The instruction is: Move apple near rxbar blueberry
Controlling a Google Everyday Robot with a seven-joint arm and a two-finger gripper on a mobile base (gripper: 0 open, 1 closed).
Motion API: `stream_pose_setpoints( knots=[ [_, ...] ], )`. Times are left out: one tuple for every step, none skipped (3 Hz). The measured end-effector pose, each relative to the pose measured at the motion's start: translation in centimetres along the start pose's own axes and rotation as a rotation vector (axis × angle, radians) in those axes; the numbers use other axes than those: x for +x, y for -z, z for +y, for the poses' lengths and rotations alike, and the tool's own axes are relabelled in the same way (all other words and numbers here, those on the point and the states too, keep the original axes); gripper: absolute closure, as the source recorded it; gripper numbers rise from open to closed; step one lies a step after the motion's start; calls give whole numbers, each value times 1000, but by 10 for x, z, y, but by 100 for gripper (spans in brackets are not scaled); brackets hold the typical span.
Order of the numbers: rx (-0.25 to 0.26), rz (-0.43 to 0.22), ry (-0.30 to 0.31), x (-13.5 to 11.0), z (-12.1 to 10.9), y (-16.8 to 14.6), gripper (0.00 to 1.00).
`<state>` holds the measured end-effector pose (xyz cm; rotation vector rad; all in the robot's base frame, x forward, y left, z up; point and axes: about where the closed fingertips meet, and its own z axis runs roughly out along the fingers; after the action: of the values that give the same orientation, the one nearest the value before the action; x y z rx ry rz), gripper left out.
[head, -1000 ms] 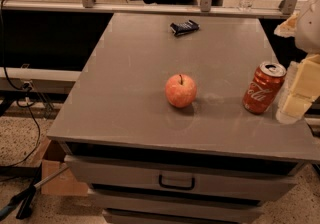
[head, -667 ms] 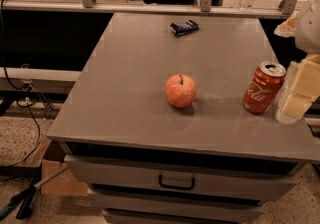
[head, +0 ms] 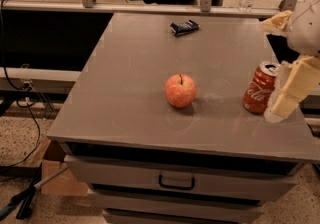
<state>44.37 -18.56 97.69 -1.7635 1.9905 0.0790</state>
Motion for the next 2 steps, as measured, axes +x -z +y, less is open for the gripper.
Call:
stream_pose_setpoints(
  knots=[
    [-29,-129,27,-38,1,-13,0],
    [-28,-165,-16,-72,2,-36,0]
  ],
)
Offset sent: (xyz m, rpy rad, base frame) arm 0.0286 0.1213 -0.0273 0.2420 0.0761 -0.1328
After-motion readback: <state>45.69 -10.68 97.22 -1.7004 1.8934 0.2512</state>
